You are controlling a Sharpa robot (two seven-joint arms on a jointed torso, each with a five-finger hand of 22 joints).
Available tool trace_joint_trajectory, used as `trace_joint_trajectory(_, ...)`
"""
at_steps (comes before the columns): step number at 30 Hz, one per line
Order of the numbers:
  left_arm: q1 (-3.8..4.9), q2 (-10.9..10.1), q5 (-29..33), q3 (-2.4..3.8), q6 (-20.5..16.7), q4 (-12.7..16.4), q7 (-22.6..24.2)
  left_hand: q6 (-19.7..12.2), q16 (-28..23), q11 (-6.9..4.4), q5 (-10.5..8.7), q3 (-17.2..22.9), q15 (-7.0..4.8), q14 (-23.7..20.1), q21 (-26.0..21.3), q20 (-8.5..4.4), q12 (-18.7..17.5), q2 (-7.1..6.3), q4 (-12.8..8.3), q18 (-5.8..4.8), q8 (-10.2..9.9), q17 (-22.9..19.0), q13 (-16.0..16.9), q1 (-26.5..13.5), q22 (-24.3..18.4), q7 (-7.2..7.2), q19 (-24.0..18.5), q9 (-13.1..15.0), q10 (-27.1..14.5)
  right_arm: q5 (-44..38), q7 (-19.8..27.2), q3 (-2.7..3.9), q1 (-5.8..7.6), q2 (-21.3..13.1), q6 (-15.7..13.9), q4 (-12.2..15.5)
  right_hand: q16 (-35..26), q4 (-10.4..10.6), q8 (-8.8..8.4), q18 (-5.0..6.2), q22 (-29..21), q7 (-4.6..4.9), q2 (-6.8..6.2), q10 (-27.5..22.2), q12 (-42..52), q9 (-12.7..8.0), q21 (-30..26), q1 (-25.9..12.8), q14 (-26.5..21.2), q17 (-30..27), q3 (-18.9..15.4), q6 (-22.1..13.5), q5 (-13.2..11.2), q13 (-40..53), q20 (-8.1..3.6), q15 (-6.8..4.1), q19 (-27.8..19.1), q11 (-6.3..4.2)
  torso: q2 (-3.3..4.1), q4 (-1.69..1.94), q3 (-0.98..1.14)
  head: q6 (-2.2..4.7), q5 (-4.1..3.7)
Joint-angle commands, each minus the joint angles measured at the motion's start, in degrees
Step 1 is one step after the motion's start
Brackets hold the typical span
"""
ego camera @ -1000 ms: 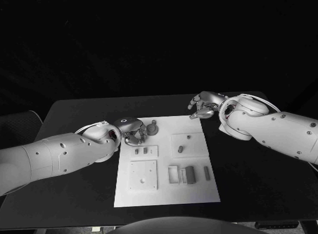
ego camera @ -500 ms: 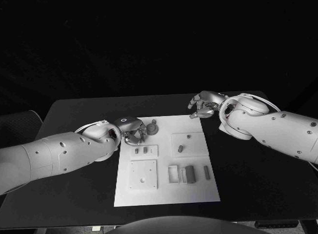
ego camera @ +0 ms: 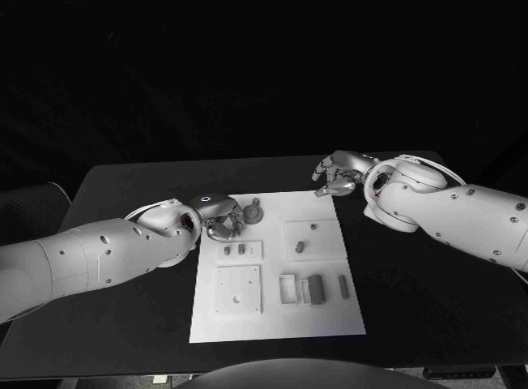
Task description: Assemble the parts on the task board
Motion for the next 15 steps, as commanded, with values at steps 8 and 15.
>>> trace_joint_trajectory(8, -0.39, -0.24, -0.71, -0.23, 1.73, 0.06, -0.53, 0.22, -0.38, 0.41, 0.20, 0.29, -0.35, -0.06, -0.28, -0.24, 0.16, 0.65, -0.16, 6.13, 0.32, -0.09, 1.57, -0.14, 0.87, 0.07, 0.05, 0.10, 2.79, -0.23, 0.24, 0.02, -0.02, -0.05, 0.60, 0.04, 0.12, 0.00, -0.30, 0.90, 0.97, 1.57, 0.01, -2.78, 0.25, -0.05, -0.34, -0.14, -0.08, -0.09, -0.02, 1.86, 0.06, -0.08, -0.19, 0.08, -0.09, 1.82, 0.00, 0.01, 0.02, -0.14, -0.01)
trace_joint_trajectory(15, -0.49, -0.32, -0.71, -0.23, 1.71, 0.26, -0.48, 0.24, -0.38, 0.40, 0.20, 0.28, -0.36, -0.05, -0.29, -0.25, 0.16, 0.66, -0.16, 6.11, 0.32, -0.09, 1.59, -0.15, 0.88, 0.07, 0.05, 0.12, 2.83, -0.23, 0.25, 0.02, -0.02, -0.10, 0.59, 0.07, 0.12, 0.00, -0.29, 0.90, 0.97, 1.58, 0.02, -2.78, 0.26, -0.06, -0.34, -0.14, -0.08, -0.10, -0.02, 1.85, 0.06, -0.09, -0.19, 0.08, -0.09, 1.82, 0.01, -0.01, 0.01, -0.19, -0.03)
